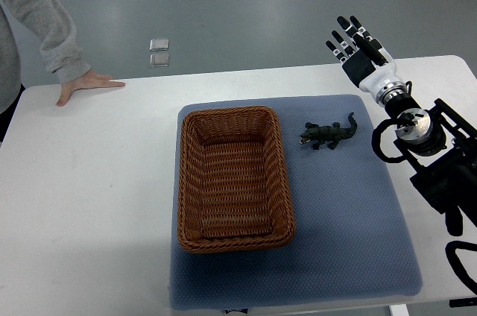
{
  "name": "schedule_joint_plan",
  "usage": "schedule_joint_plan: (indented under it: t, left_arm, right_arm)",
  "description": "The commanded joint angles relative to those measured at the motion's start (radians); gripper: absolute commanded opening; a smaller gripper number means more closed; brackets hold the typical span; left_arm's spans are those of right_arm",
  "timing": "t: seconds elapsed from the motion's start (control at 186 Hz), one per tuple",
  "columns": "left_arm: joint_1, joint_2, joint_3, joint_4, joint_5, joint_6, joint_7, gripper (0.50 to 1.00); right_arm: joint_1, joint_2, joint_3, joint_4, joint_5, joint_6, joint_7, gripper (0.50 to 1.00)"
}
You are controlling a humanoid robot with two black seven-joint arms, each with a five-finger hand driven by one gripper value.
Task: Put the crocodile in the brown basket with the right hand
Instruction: 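Move the right hand over the dark green toy crocodile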
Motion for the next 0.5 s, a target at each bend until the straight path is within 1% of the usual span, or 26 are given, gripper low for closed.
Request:
schedule_joint_plan:
  t: [0.0, 0.194, 0.329, 0.399, 0.496]
  left_arm:
    - [0.000, 0.000, 0.000, -0.001, 0.000, 0.000, 0.006, 1.000]
    - [0.000, 0.000, -0.002, -0.001, 0.000, 0.000, 0.004, 1.000]
    - [0.000, 0.000, 0.000, -0.001, 0.000, 0.000, 0.004, 1.000]
    - [0.000, 0.000, 0.001, -0.001, 0.000, 0.000, 0.004, 1.000]
    - [0.000, 0.000, 0.001, -0.001, 0.000, 0.000, 0.004, 1.000]
  right_arm:
    - [-0.001, 0.000, 0.000, 0.000, 0.000, 0.000, 0.000, 0.973]
    - [0.005, -0.011, -0.011, 0.000, 0.000, 0.005, -0.002, 0.973]
    - [0.020, -0.021, -0.117, 0.005, -0.025, 0.043, -0.012, 0.973]
    - [0.050, -0.055, -0.196, 0.006, -0.100, 0.071, -0.038, 0.973]
    - [0.099, -0.115, -0.275, 0.009, -0.206, 0.082, -0.081, 0.973]
